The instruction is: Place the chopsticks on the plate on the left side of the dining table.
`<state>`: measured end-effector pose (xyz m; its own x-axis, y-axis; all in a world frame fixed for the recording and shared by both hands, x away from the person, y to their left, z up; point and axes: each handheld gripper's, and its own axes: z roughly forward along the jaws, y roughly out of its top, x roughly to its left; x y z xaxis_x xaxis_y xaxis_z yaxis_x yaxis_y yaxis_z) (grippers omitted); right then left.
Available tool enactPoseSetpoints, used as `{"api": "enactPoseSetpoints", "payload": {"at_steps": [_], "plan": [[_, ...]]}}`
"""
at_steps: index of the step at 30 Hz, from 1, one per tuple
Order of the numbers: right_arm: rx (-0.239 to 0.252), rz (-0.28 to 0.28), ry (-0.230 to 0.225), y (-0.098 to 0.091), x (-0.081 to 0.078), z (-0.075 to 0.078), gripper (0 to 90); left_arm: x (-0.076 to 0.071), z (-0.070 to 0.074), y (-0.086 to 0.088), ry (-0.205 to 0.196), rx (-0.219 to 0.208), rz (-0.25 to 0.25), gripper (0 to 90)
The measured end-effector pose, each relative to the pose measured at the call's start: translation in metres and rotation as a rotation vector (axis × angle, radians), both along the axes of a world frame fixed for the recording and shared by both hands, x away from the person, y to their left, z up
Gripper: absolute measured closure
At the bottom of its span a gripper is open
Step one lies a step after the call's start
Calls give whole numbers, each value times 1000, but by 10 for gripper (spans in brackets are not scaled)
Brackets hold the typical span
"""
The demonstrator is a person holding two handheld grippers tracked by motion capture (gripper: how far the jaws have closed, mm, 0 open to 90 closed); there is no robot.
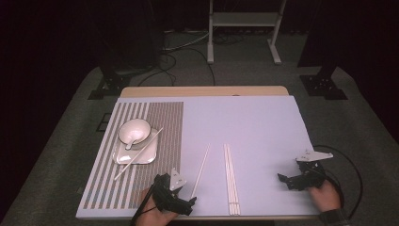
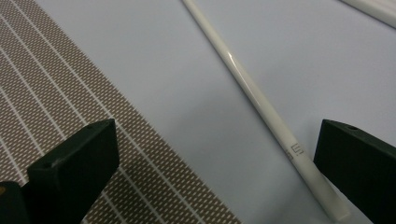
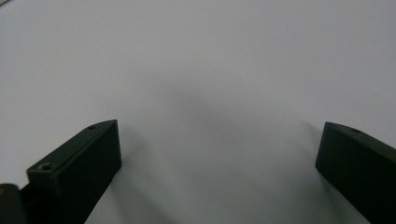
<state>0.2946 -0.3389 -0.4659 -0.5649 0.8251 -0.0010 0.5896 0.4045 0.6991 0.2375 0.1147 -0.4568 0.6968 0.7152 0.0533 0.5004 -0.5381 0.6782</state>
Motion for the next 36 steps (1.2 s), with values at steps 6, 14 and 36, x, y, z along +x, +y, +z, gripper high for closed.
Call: {"api": "enactPoseSetpoints", "payload": {"at_steps": [6, 14, 36], "plan": [[0, -1, 0, 0, 0, 0, 0, 6, -1, 11, -1, 15, 31, 0], [0, 0, 0, 0, 0, 0, 0, 13, 0, 26, -2, 21, 75, 0], [0, 0, -1, 0, 0, 0, 0, 20, 4, 21, 13, -46, 59, 4]]}}
